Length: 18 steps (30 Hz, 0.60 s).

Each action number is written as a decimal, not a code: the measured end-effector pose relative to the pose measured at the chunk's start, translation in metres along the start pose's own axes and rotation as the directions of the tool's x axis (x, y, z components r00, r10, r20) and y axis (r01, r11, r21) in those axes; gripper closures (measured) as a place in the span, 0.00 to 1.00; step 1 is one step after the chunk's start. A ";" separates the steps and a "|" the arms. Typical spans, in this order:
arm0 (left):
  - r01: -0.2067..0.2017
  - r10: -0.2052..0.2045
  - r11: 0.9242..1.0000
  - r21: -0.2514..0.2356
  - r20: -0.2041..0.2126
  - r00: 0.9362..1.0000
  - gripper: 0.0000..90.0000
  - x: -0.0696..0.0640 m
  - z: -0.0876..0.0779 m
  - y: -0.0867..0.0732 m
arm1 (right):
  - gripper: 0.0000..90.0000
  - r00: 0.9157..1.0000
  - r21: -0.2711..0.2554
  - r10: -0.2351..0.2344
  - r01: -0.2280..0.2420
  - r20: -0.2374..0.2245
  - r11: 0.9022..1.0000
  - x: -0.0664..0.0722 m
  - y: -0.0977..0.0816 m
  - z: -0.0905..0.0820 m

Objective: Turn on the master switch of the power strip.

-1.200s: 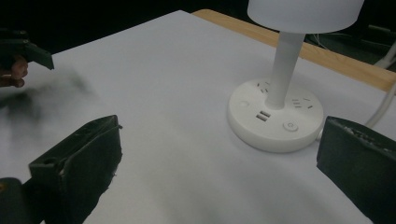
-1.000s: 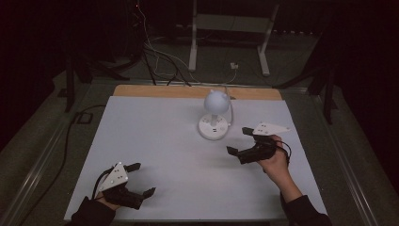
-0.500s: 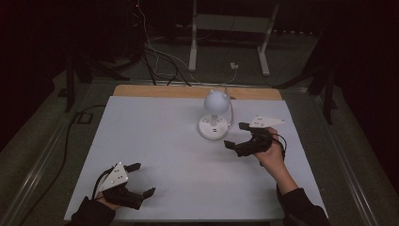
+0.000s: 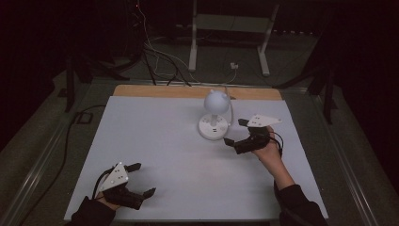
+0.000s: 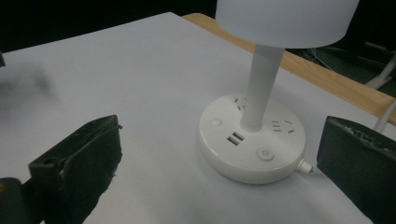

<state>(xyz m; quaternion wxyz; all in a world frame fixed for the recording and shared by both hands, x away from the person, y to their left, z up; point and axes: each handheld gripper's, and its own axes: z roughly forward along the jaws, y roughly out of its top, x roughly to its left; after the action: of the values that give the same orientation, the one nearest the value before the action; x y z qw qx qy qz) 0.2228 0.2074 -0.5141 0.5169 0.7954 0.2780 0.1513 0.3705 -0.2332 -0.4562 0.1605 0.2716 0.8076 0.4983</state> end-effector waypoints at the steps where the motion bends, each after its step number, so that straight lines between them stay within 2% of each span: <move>1: -0.001 0.001 1.000 0.001 -0.002 1.000 0.00 0.000 0.000 0.000 | 0.00 1.000 -0.013 0.006 -0.006 -0.008 1.000 -0.003 -0.001 0.001; 8: -0.001 0.001 1.000 0.001 -0.001 1.000 0.00 0.000 0.000 0.000 | 0.00 1.000 -0.026 0.016 -0.017 -0.026 1.000 -0.011 -0.002 0.005; 13: 0.000 0.000 1.000 -0.001 -0.001 1.000 0.00 0.000 0.000 0.000 | 0.00 0.999 -0.009 0.026 -0.026 -0.030 1.000 -0.017 -0.004 0.009; 18: 0.001 -0.001 1.000 -0.002 0.000 1.000 0.00 0.000 0.000 0.000 | 0.00 1.000 0.021 0.014 -0.013 -0.018 1.000 -0.022 -0.007 0.013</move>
<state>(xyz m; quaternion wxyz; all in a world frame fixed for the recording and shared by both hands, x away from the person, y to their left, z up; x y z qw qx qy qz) 0.2227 0.2075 -0.5141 0.5176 0.7949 0.2781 0.1513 0.3931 -0.2391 -0.4683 0.1467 0.2741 0.8124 0.4933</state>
